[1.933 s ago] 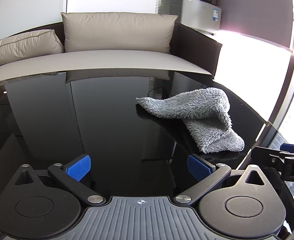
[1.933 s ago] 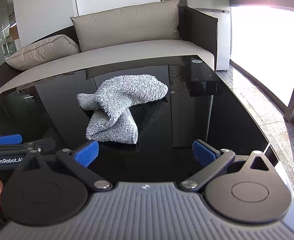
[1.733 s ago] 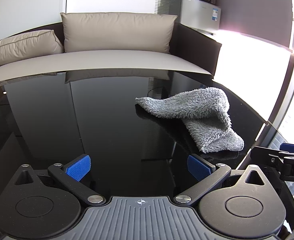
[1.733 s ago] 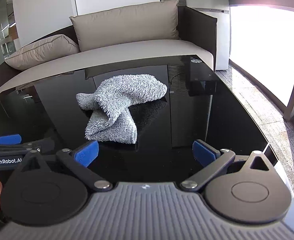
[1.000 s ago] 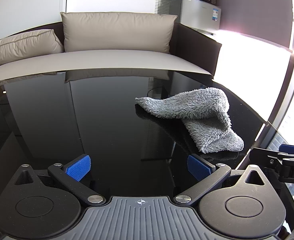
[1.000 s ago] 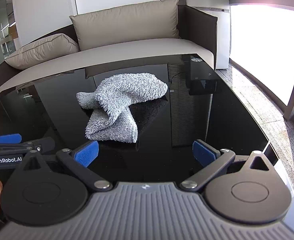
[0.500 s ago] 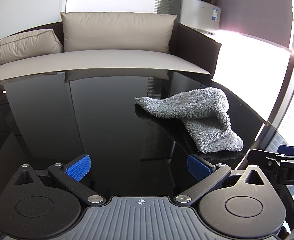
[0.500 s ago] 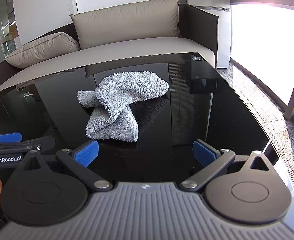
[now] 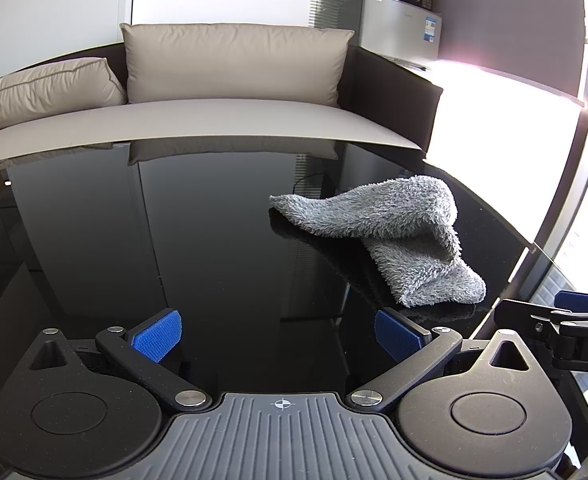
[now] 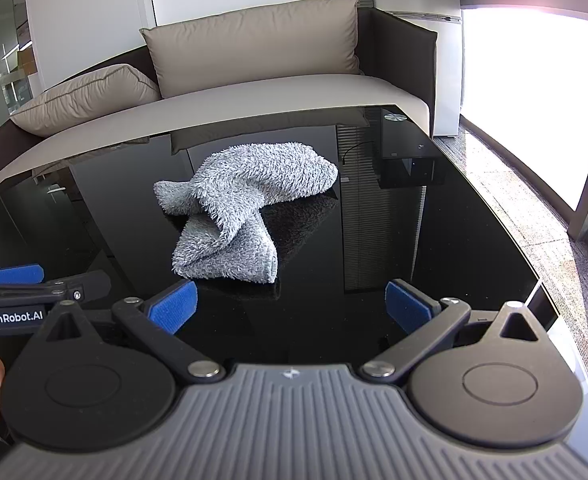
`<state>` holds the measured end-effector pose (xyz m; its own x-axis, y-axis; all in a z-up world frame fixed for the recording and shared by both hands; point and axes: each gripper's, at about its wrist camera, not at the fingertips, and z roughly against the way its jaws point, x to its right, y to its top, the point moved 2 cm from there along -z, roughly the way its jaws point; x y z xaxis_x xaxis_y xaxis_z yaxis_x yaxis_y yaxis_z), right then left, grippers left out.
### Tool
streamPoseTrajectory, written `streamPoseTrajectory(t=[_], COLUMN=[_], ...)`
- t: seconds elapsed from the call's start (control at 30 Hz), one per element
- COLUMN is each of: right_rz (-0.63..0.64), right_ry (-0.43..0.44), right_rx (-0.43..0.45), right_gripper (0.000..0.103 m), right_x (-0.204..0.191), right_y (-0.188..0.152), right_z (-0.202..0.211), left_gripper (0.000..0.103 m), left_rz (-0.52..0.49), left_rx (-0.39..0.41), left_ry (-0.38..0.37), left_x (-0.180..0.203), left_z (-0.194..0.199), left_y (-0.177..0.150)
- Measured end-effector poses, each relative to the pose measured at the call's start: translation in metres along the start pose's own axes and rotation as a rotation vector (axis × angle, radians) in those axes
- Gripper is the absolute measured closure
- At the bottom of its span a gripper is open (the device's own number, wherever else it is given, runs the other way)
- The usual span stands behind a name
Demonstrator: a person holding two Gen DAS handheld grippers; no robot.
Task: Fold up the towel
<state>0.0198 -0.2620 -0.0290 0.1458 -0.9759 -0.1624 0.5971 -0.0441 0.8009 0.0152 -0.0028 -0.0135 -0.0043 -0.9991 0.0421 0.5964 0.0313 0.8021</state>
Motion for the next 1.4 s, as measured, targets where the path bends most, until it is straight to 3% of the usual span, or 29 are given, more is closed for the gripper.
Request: streamPoseTrajectory(t=[0.7,1.4], right_rz=[-0.015,-0.019], right_ry=[-0.002,-0.013], right_rx=[0.006,0.04], right_gripper=[0.0,0.0], right_x=[0.005,0.02], right_y=[0.006,0.038], right_z=[-0.004,-0.038], left_gripper=[0.001,0.001], left_rz=[0.0,-0.012], left_rx=[0.001,0.004], left_ry=[-0.005,-0.009], left_x=[0.001,0.001], left_z=[0.0,-0.01], left_y=[0.001,0.009])
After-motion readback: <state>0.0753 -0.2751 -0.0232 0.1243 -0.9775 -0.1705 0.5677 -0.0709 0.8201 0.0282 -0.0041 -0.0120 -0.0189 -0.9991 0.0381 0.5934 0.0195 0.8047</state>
